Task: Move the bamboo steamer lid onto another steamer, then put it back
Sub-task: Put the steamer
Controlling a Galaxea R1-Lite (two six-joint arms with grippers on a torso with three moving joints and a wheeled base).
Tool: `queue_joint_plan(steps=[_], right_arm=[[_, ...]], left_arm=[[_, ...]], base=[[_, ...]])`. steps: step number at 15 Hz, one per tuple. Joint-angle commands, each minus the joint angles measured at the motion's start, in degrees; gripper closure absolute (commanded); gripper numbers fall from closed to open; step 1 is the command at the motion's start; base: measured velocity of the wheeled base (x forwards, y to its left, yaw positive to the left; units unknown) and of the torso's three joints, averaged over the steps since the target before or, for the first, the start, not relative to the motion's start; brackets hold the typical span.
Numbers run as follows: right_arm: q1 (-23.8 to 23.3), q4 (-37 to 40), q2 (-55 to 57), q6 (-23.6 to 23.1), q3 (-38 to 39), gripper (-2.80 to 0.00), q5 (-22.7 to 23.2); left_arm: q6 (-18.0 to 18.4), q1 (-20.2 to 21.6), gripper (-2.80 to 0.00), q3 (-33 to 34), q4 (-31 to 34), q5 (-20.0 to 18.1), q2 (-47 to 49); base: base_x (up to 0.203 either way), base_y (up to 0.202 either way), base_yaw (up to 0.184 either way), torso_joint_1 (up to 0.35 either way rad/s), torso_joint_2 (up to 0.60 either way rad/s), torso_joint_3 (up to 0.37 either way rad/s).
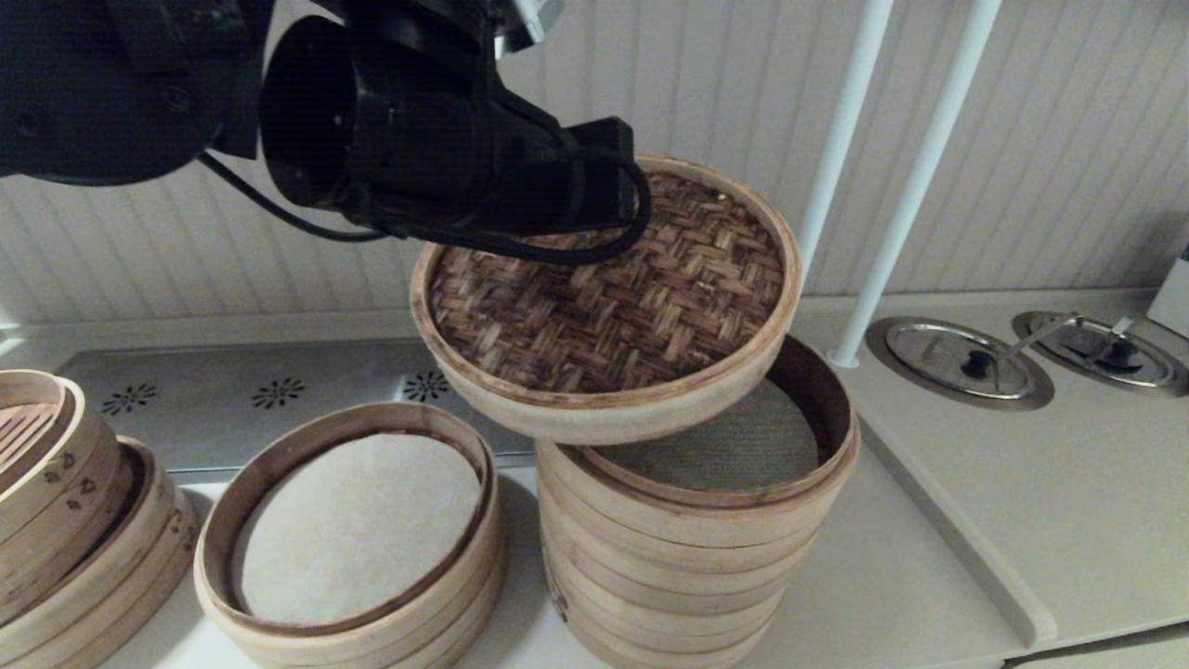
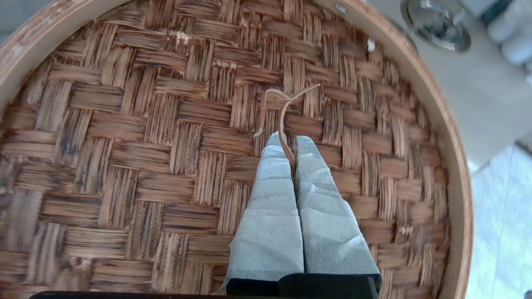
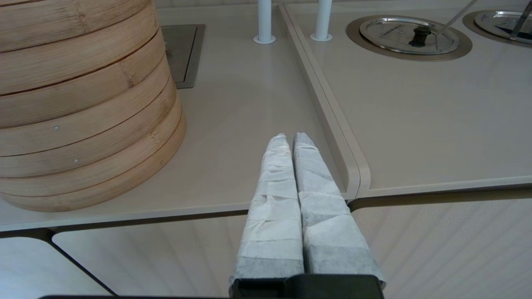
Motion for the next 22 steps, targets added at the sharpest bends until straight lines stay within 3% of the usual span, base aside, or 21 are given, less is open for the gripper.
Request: queue_joint_plan(steps=[1,22], right_arm=[[0.00,0.00,0.09,0.00,0.09,0.00,-0.05],[0.00,0.00,0.09,0.00,0.14,0.00,-0.01]], left_arm=[[0.02,-1.51,0.00,-0.01,-0.10,0.02,3.07],[1.00,-5.17,0.00,-0.28,-4.43,0.10,9.54]], base=[[0.000,0.000,0.000,0.000,0.00,0.000],[0.000,0.000,0.000,0.000,0.00,0.000]])
